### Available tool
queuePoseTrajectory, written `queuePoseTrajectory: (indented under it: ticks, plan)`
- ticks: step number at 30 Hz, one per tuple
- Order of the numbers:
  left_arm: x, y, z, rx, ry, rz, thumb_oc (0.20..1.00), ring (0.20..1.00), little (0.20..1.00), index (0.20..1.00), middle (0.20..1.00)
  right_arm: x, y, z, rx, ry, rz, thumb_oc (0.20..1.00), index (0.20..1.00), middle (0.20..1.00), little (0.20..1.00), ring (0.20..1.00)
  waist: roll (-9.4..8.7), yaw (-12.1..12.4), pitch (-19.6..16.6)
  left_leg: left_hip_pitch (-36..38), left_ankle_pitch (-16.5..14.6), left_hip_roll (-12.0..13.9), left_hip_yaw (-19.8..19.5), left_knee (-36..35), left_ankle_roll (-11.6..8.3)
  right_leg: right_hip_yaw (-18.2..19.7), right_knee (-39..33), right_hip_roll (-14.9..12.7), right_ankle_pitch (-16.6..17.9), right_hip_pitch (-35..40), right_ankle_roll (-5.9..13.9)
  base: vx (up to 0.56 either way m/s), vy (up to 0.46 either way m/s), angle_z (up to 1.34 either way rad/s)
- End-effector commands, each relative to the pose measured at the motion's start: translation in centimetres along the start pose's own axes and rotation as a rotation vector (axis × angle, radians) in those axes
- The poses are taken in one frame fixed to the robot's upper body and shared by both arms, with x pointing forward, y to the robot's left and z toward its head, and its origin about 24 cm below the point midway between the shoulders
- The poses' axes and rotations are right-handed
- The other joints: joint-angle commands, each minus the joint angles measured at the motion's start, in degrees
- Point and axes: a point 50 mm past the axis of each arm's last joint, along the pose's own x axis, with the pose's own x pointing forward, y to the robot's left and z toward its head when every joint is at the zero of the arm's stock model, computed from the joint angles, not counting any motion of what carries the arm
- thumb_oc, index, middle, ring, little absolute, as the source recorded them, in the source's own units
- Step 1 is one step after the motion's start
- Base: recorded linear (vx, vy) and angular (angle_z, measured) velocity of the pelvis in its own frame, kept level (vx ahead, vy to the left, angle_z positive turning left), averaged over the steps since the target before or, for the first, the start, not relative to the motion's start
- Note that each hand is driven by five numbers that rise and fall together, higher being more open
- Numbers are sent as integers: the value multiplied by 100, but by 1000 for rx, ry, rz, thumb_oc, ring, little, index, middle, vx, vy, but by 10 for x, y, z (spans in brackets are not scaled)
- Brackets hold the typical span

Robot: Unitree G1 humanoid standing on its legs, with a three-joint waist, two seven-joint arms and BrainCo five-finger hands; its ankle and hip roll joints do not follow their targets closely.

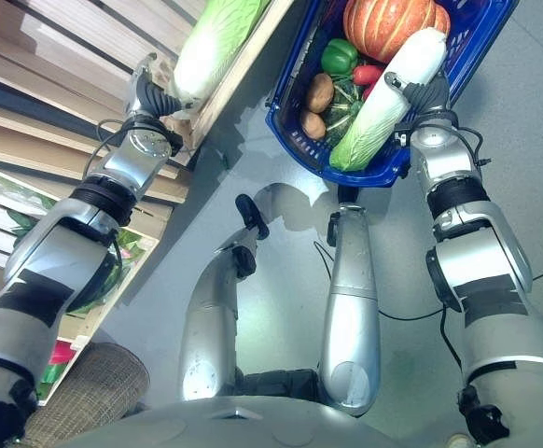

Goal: Pick up fruits and vegetables into the basket

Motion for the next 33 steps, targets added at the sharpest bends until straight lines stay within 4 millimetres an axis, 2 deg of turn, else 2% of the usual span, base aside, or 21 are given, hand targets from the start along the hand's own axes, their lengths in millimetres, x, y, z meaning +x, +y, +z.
queuePoseTrajectory:
  ticks: [1,5,8,12,15,22,26,33]
  plan:
    - [7,15,5,-6,28,64,1000,1000,1000,1000,1000,2,-11,3,-87,-27,-22,1000,1000,1000,1000,1000,501,-99,-278,-502,-736,1,-66,860,-15,84,-165,343,-192,-45,370,-10,-29,5]
    - [13,31,0,18,78,114,1000,1000,1000,1000,1000,-5,-2,11,-98,-129,22,1000,1000,1000,1000,1000,389,-224,-278,-647,-730,53,-49,886,-20,135,-185,419,-142,-181,379,1,0,-1]
    - [16,46,-6,35,110,166,1000,1000,1000,1000,1000,-17,5,15,-109,-223,56,1000,1000,1000,1000,1000,274,-379,-278,-725,-739,103,-13,902,-42,192,-205,473,-111,-268,393,4,2,-5]
    - [18,61,-17,33,145,227,1000,1000,1000,1000,1000,-36,10,7,-104,-313,136,1000,1000,1000,1000,1000,129,-597,-278,-759,-742,153,36,878,-83,285,-257,549,-93,-326,409,7,27,-11]
    - [19,78,-29,46,166,286,1000,1000,1000,1000,1000,-65,21,-12,-104,-391,283,1000,1000,1000,1000,1000,-17,-853,-278,-777,-779,210,94,898,-129,401,-252,633,-100,-393,415,23,48,-13]
    - [20,95,-44,79,202,290,1000,1000,1000,1000,1000,-98,29,-50,-24,-360,488,1000,1000,1000,1000,1000,-166,-1180,-278,-707,-794,296,234,858,-198,537,-273,701,-92,-435,416,19,41,-14]
    - [21,93,-55,75,267,195,1000,1000,1000,1000,1000,-106,31,-59,34,-332,548,1000,1000,1000,1000,1000,-188,-1301,-278,-646,-775,316,318,813,-228,584,-309,714,-64,-438,414,19,48,-16]
    - [15,76,-80,-23,415,-97,1000,1000,1000,1000,1000,-112,31,-66,139,-264,578,1000,1000,1000,1000,1000,-212,-1479,-278,-582,-742,357,462,798,-244,666,-385,748,6,-445,389,23,33,-9]
